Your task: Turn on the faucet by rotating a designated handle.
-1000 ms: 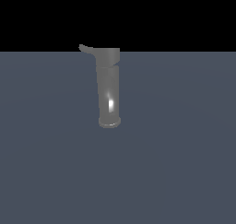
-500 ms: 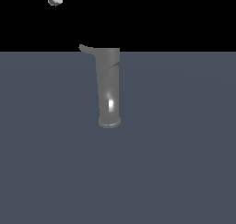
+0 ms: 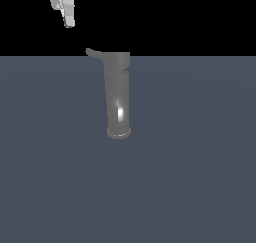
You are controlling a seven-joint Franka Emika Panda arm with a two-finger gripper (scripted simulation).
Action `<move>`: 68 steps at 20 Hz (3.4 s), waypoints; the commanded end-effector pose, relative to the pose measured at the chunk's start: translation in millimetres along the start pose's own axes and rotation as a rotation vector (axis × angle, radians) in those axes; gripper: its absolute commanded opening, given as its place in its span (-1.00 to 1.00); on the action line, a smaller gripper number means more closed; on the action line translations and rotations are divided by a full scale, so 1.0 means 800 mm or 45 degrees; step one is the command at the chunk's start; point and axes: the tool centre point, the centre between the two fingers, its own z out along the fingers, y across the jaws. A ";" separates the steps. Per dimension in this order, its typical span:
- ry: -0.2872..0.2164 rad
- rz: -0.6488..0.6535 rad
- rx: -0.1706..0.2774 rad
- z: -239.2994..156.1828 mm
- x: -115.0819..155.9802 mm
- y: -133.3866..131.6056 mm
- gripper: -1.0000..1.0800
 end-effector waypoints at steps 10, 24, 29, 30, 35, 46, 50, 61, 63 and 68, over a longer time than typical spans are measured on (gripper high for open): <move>0.009 0.323 -0.003 0.040 0.048 -0.065 -1.00; 0.018 0.594 -0.008 0.072 0.103 -0.108 -1.00; 0.018 0.616 -0.009 0.074 0.108 -0.111 -1.00; 0.018 0.616 -0.009 0.074 0.108 -0.111 -1.00; 0.024 0.586 0.032 0.048 0.084 -0.117 -1.00; 0.020 0.602 0.011 0.062 0.067 -0.081 -1.00; 0.019 0.608 0.002 0.067 0.060 -0.068 -1.00; 0.024 0.611 0.028 0.059 0.056 -0.046 -1.00; 0.024 0.612 0.024 0.061 0.056 -0.038 -1.00; 0.022 0.613 0.015 0.064 0.056 -0.018 -1.00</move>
